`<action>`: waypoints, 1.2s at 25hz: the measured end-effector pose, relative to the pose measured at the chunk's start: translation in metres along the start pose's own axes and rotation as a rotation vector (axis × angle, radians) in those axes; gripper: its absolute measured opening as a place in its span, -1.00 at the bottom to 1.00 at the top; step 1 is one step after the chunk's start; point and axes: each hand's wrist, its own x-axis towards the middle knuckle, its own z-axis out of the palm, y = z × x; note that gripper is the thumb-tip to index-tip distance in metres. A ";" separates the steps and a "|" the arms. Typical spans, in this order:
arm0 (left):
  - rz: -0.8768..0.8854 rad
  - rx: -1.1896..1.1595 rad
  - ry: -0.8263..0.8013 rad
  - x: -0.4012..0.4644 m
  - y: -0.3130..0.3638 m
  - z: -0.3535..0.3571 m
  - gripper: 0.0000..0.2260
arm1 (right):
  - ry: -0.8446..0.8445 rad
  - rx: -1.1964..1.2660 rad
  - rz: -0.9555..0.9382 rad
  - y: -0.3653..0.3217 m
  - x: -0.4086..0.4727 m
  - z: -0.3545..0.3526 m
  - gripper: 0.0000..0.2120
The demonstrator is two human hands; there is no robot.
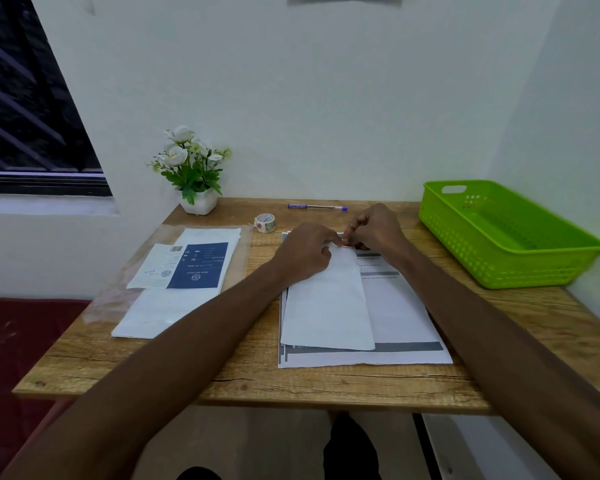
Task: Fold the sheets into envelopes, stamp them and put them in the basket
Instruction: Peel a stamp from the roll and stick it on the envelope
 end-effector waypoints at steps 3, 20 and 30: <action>-0.024 -0.001 -0.023 0.000 0.000 0.001 -0.54 | 0.005 0.010 0.007 0.001 0.000 0.000 -0.86; -0.014 0.172 -0.042 0.002 0.003 0.005 -0.53 | 0.039 0.207 0.155 0.014 0.005 -0.002 -0.88; 0.013 0.219 -0.183 0.009 -0.003 0.011 -0.38 | -0.052 0.272 0.147 0.018 0.005 -0.009 -0.86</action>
